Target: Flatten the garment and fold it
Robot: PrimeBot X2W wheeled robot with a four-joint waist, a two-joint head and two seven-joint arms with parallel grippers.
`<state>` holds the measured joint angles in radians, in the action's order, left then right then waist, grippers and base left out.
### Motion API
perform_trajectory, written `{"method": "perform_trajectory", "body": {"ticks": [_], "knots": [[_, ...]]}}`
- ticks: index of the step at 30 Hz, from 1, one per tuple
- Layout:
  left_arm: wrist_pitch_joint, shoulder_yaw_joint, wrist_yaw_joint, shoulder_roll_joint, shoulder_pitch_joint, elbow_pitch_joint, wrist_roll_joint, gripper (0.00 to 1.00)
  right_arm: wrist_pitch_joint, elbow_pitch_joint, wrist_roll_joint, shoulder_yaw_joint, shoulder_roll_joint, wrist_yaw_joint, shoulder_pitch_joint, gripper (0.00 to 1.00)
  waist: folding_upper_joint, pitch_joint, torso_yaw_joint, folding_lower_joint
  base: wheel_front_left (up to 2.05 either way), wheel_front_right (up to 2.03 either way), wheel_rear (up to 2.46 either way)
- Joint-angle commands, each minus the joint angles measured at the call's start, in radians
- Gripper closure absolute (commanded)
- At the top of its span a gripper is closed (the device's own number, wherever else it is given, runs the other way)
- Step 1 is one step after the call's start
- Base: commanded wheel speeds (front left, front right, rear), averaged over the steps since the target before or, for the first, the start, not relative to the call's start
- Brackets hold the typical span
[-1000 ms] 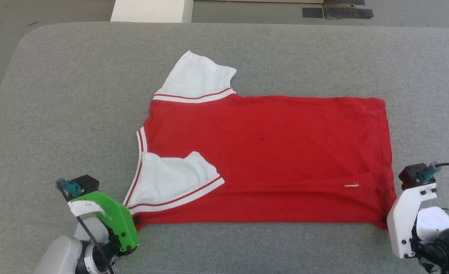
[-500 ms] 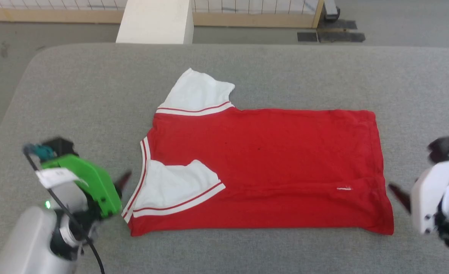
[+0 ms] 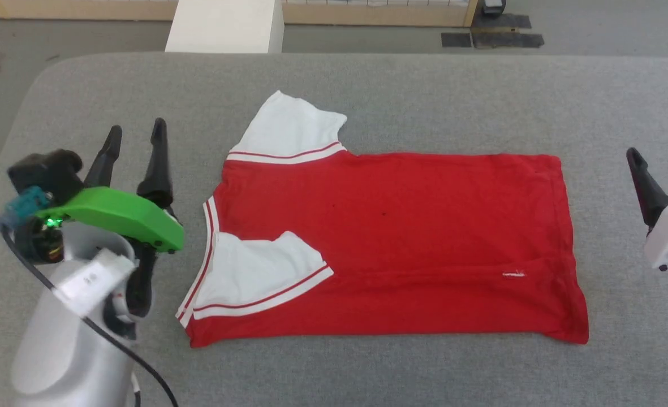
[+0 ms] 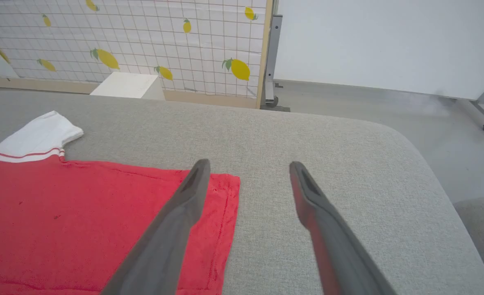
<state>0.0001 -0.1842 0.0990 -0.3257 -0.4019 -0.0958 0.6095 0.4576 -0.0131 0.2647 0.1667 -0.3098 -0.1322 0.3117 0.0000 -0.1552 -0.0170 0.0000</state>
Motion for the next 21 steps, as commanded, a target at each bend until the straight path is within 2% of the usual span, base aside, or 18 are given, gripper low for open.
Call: {"method": "perform_trajectory", "body": {"ticks": [1, 6, 11, 16, 21], "knots": [[-0.058, -0.005, -0.018, 0.014, -0.021, -0.027, -0.020, 0.00, -0.045, -0.015, -0.013, 0.003, 0.007, 0.002, 0.020, 0.00, 0.0000, -0.021, 0.006, 0.0000, 0.00, 0.00, 0.00], [-0.182, -0.025, -0.054, 0.042, -0.059, -0.133, -0.051, 0.00, -0.177, -0.072, -0.034, 0.002, 0.011, 0.002, 0.038, 0.00, 0.0000, -0.053, 0.010, 0.0000, 0.00, 0.00, 0.00], [-0.224, -0.034, -0.073, 0.061, -0.106, -0.207, -0.064, 0.00, -0.242, -0.112, -0.036, -0.006, 0.014, 0.002, 0.057, 0.00, 0.0000, -0.088, 0.009, 0.0000, 0.00, 0.00, 0.00], [-0.229, -0.048, -0.085, 0.065, -0.174, -0.252, -0.080, 0.00, -0.271, -0.115, -0.027, -0.013, 0.015, 0.002, 0.085, 0.00, 0.0000, -0.141, 0.007, 0.0000, 0.00, 0.00, 0.00], [-0.156, -0.087, -0.112, 0.064, -0.340, -0.314, -0.098, 0.00, -0.268, -0.083, -0.014, -0.020, 0.003, 0.002, 0.118, 0.00, 0.0000, -0.230, 0.010, 0.0000, 0.00, 0.00, 0.00]]}}
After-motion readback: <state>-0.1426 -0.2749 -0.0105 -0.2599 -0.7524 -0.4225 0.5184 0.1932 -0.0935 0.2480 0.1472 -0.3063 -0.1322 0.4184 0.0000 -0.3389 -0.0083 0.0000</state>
